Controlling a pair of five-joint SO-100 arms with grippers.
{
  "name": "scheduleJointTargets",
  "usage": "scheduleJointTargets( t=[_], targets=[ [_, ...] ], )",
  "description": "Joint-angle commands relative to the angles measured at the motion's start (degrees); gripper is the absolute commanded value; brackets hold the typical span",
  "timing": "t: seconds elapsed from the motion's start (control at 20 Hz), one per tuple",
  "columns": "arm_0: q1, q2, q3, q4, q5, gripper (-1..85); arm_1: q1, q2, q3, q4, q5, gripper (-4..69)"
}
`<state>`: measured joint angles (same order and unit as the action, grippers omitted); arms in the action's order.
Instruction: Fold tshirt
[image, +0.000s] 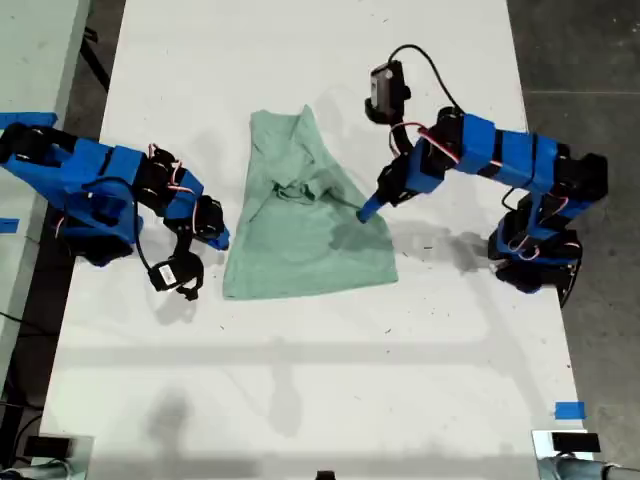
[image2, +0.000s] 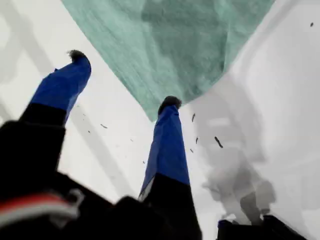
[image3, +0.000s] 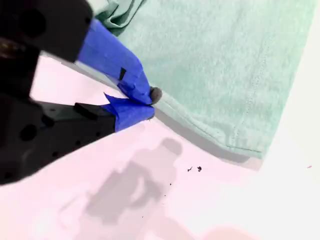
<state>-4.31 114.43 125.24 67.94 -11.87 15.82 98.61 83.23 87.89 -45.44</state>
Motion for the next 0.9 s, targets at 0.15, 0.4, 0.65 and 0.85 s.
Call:
scheduleJointTargets(
  t=[0.15,0.4,0.65,0.85],
  targets=[
    [-1.14,3.25,-1.05,-0.18,-0.26,0.1,-0.88,19.07,13.89,4.48,0.53,27.4],
    [-1.05,3.25,-1.58,-0.09,-0.26,0.1,-1.49,20.04,15.91,4.31,1.05,26.1],
    [-0.70,3.25,-1.58,0.00,-0.62,0.1,-1.76,20.92,32.17,-9.05,3.78,29.5],
    [-0.44,3.08,-1.49,0.00,-0.70,0.1,-3.34,11.87,43.24,-26.02,8.53,35.6]
  ],
)
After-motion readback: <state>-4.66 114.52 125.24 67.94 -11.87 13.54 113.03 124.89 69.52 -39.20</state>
